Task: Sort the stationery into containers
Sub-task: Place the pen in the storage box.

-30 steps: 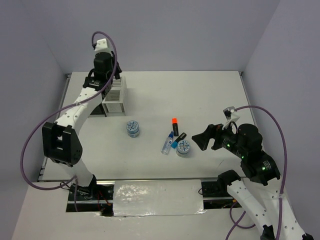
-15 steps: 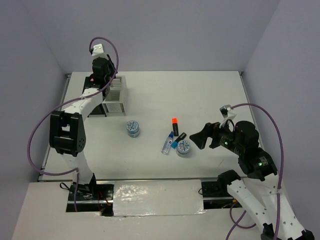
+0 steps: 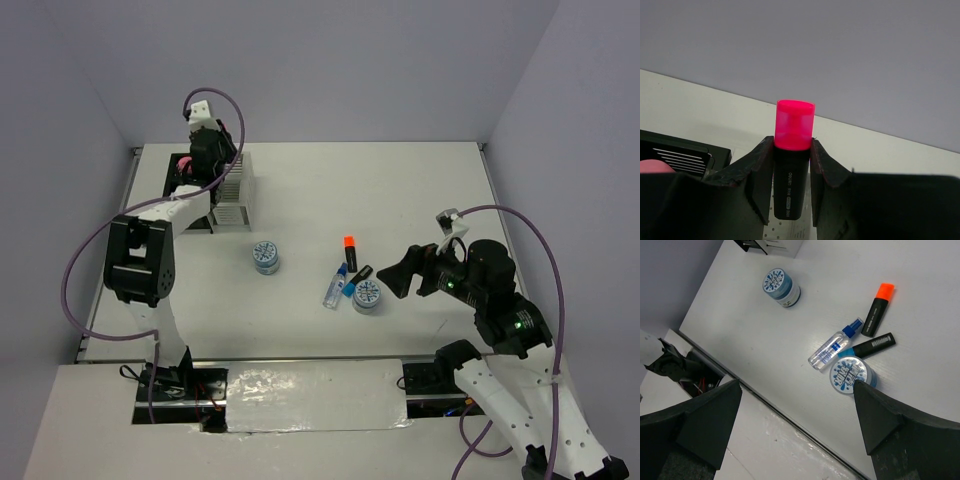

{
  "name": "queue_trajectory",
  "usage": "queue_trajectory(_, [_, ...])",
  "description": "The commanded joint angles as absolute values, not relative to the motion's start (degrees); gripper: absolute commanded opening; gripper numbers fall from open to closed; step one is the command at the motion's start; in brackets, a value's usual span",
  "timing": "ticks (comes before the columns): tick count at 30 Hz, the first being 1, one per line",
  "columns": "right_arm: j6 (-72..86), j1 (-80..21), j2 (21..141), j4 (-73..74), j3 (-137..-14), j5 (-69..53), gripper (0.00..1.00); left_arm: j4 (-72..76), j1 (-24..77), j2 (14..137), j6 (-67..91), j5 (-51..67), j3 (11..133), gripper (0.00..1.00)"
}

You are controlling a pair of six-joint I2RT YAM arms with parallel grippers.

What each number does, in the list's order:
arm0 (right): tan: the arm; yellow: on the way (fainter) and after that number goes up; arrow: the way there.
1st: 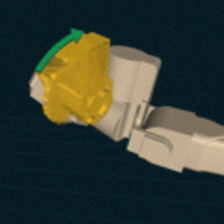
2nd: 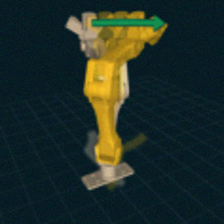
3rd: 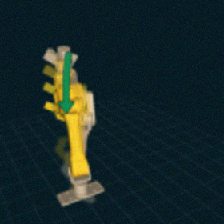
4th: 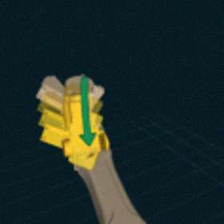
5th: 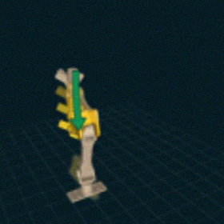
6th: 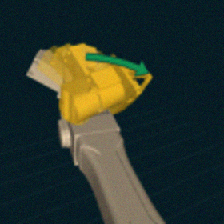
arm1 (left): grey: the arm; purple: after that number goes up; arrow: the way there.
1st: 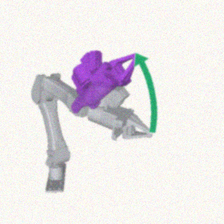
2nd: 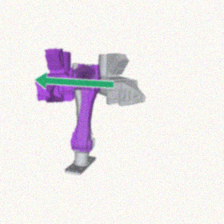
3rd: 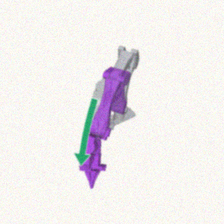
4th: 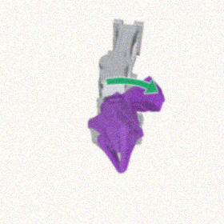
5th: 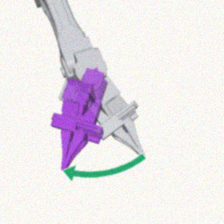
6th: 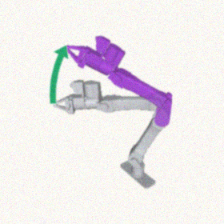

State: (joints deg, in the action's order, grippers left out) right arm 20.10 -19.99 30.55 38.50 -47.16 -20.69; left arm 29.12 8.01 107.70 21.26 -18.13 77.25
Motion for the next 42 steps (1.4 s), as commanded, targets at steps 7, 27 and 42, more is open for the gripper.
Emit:
queue_trajectory(7, [19.86, -20.13, 30.59, 34.1, -46.23, -22.76, 1.0, 39.28, 7.82, 108.9, 23.12, -19.24, 72.69, 0.06])
queue_trajectory(27, [19.25, -20.13, 30.23, 34.1, -46.23, -21.97, 1.0, 42.01, 9.05, 106.44, 21.97, -20.65, 66.97, 0.78])
queue_trajectory(42, [21.97, -20.65, 42.85, 30.33, -46.14, -12.86, 1.0, 20.81, 11.51, 90.8, 29.07, -18.03, 75.82, 0.99])
